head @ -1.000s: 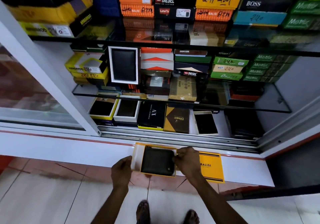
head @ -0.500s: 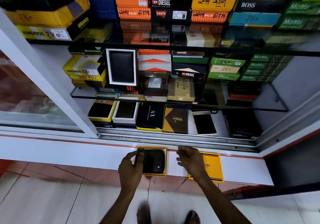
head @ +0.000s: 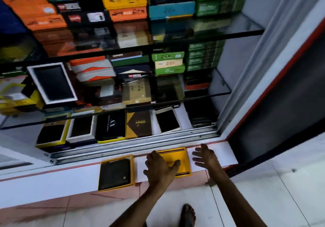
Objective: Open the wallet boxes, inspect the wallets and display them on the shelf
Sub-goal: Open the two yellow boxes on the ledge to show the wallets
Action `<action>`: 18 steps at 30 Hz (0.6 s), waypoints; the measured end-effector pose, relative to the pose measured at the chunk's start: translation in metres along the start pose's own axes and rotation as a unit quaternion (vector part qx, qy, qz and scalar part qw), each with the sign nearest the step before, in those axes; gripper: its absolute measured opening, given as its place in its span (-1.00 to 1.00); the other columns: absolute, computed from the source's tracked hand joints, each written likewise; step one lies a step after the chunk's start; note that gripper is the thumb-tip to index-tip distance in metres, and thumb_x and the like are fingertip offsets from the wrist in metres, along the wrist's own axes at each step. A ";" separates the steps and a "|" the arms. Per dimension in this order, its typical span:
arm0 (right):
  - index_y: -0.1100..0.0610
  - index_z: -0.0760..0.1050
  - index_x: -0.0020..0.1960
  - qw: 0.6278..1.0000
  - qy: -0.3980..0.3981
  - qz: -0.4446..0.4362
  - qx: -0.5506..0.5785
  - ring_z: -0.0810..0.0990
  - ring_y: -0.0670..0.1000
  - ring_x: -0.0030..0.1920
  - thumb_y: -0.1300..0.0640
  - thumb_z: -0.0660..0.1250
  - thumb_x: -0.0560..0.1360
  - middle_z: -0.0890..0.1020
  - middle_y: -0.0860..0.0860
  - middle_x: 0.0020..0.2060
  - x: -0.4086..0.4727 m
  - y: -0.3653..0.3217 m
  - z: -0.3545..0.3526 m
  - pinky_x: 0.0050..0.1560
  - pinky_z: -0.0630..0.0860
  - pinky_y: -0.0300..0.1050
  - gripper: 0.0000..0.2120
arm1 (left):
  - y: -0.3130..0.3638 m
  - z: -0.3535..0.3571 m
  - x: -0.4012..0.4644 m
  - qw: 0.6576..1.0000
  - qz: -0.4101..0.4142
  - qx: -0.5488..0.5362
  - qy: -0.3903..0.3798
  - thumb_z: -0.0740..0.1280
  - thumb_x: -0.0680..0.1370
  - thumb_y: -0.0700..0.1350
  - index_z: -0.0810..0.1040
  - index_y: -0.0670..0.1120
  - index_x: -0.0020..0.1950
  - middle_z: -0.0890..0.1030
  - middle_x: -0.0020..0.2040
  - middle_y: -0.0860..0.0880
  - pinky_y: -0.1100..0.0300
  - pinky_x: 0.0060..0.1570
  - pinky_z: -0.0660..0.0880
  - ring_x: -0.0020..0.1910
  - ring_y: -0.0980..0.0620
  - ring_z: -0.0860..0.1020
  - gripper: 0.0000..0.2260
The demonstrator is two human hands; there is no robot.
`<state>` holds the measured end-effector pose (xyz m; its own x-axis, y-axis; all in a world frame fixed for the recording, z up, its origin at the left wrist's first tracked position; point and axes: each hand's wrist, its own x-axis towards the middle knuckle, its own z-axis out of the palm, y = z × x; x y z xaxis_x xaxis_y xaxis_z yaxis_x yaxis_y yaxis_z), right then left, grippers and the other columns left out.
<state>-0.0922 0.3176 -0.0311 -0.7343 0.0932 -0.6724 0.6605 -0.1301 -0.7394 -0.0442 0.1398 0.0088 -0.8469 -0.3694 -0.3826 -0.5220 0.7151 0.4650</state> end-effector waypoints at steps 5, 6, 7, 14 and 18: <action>0.27 0.48 0.26 0.994 -0.085 0.039 0.052 0.66 0.21 0.02 -0.15 0.08 0.63 0.67 0.21 0.05 0.009 -0.001 -0.008 0.20 0.54 0.15 -0.47 | 0.028 0.036 -0.004 0.996 -0.053 0.052 0.049 0.40 0.05 0.50 0.20 -0.22 0.42 0.36 0.35 -0.21 -0.16 0.13 0.41 0.30 -0.25 0.37 0.18; 0.27 0.46 0.29 0.993 -0.096 0.041 0.057 0.66 0.20 0.03 -0.15 0.07 0.63 0.68 0.19 0.02 0.012 0.001 -0.011 0.25 0.51 0.17 -0.47 | 0.031 0.041 -0.004 0.995 -0.057 0.052 0.056 0.41 0.01 0.50 0.18 -0.24 0.44 0.35 0.36 -0.22 -0.16 0.12 0.40 0.30 -0.26 0.36 0.22; 0.26 0.45 0.31 0.991 -0.107 0.043 0.063 0.67 0.19 0.03 -0.14 0.06 0.63 0.68 0.17 0.01 0.015 0.003 -0.013 0.28 0.50 0.18 -0.47 | 0.033 0.046 -0.004 0.995 -0.057 0.055 0.061 0.42 -0.01 0.49 0.15 -0.26 0.45 0.34 0.38 -0.24 -0.16 0.11 0.40 0.30 -0.27 0.35 0.27; 0.20 0.46 0.30 0.981 -0.151 0.067 0.097 0.62 0.11 0.11 -0.22 -0.03 0.62 0.64 0.14 0.11 0.019 0.012 -0.018 0.10 0.52 0.01 -0.42 | 0.050 0.048 -0.004 0.992 -0.096 0.050 0.057 0.51 -0.05 0.40 0.13 -0.24 0.47 0.32 0.39 -0.25 -0.16 0.12 0.42 0.30 -0.29 0.35 0.29; 0.17 0.51 0.19 0.986 -0.138 0.037 0.087 0.64 0.05 0.05 -0.12 0.03 0.64 0.67 0.07 0.00 0.012 0.008 -0.013 -0.04 0.55 -0.10 -0.56 | 0.043 0.037 0.002 0.991 -0.103 -0.074 0.033 0.57 0.03 0.27 0.17 -0.20 0.47 0.33 0.41 -0.25 -0.22 0.24 0.38 0.37 -0.32 0.32 0.17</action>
<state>-0.0937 0.3306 -0.0452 -0.7151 -0.1929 -0.6719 0.6952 -0.2968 -0.6547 -0.0646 0.1921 -0.0016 -0.7230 -0.5403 -0.4305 -0.6897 0.5278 0.4958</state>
